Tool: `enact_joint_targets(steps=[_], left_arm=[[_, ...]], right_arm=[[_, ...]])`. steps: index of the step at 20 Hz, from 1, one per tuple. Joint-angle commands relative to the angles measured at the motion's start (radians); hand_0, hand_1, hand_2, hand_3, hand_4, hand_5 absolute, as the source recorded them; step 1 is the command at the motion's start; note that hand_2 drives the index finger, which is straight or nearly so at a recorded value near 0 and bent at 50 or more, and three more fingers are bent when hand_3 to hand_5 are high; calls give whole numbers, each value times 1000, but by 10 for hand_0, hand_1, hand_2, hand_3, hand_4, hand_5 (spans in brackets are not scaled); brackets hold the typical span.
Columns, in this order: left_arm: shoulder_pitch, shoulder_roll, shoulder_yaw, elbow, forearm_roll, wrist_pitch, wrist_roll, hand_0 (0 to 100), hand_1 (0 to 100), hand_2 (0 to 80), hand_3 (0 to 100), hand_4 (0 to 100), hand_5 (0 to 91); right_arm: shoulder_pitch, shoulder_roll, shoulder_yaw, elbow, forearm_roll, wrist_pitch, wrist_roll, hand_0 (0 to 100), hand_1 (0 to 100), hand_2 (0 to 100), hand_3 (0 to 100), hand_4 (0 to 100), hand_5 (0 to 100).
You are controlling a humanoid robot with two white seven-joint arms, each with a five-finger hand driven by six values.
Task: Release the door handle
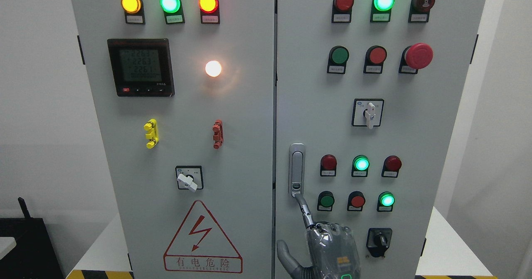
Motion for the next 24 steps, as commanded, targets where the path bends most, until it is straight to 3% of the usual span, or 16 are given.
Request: enact_joint_targets(steps=[1, 24], left_arm=[[-31, 0, -11, -8, 0, 1, 0, 120, 389, 0, 0, 0, 0], [-31, 0, -11, -8, 0, 1, 0, 120, 389, 0, 0, 0, 0]], right_arm=[[-4, 4, -1, 16, -1, -2, -8, 365, 380, 0, 1000, 1000, 999], [-32, -3, 8, 51, -1, 4, -3, 365, 378, 0, 1000, 1000, 997]])
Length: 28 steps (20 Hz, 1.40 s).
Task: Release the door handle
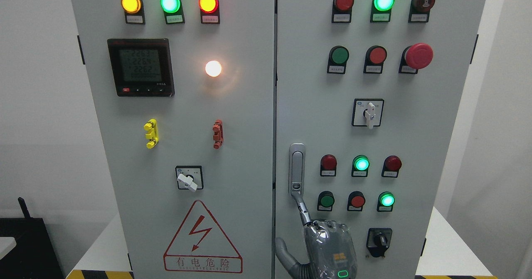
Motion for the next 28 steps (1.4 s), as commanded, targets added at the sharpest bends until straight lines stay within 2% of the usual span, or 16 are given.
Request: enact_joint_targets(steps=[1, 28], left_arm=[[-31, 0, -11, -8, 0, 1, 0, 120, 389, 0, 0, 0, 0], [-31, 0, -11, -8, 0, 1, 0, 120, 389, 0, 0, 0, 0]], right_arm=[[-8, -1, 0, 12, 0, 1, 1, 365, 378, 0, 1000, 1000, 997], [-16, -3, -9, 39, -20, 0, 5, 369, 376, 0, 1000, 1000, 997]])
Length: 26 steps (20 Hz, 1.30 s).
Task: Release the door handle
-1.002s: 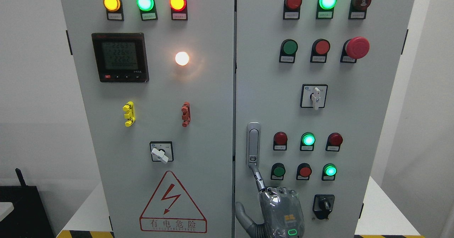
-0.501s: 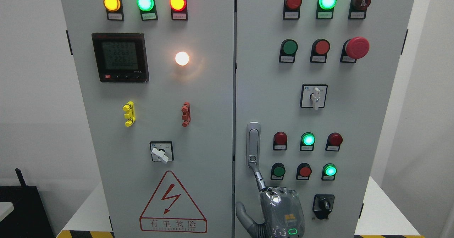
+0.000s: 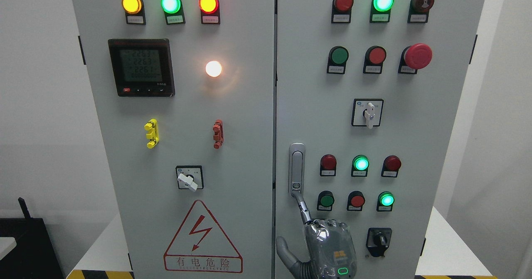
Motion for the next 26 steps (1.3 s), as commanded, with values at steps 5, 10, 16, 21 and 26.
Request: enact_joint_targets(steps=[5, 10, 16, 21, 26], left_arm=[[-31, 0, -11, -8, 0, 1, 2, 120, 389, 0, 0, 0, 0], [-31, 0, -11, -9, 0, 1, 2, 120, 389, 0, 0, 0, 0], [-31, 0, -11, -9, 0, 1, 2, 120, 389, 0, 0, 0, 0], [-31, 0, -11, -9, 0, 1, 2, 120, 389, 0, 0, 0, 0], [-31, 0, -11, -9, 0, 1, 2, 120, 389, 0, 0, 0, 0]], right_arm=[[1, 0, -2, 8, -3, 0, 5, 368, 376, 0, 1000, 1000, 997], [3, 0, -1, 8, -3, 0, 8, 370, 376, 0, 1000, 1000, 997], [3, 0, -1, 8, -3, 0, 8, 370, 375, 0, 1000, 1000, 998], [7, -2, -2, 8, -3, 0, 8, 370, 374, 0, 1000, 1000, 998], [3, -2, -2, 5, -3, -1, 3, 369, 374, 0, 1000, 1000, 998]])
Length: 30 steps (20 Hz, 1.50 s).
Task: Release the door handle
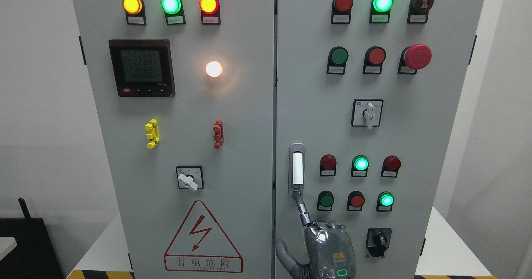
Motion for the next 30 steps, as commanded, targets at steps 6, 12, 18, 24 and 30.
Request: enact_joint_targets(steps=[6, 12, 18, 24, 30], left_arm=[[-31, 0, -11, -8, 0, 1, 0, 120, 389, 0, 0, 0, 0], [-31, 0, -11, -9, 0, 1, 0, 120, 389, 0, 0, 0, 0], [-31, 0, -11, -9, 0, 1, 0, 120, 389, 0, 0, 0, 0], [-31, 0, -11, -9, 0, 1, 0, 120, 389, 0, 0, 0, 0], [-31, 0, -11, -8, 0, 1, 0, 120, 389, 0, 0, 0, 0]], right_arm=[[-5, -1, -4, -6, 0, -3, -6, 368, 374, 0, 1000, 1000, 998], [-4, -1, -2, -7, 0, -4, -12, 367, 374, 0, 1000, 1000, 998], [-2, -2, -2, -15, 0, -4, -15, 366, 374, 0, 1000, 1000, 998], [7, -4, -1, -18, -2, -6, -20, 365, 374, 0, 1000, 1000, 999], [9, -5, -1, -43, -2, -6, -20, 365, 374, 0, 1000, 1000, 1000]])
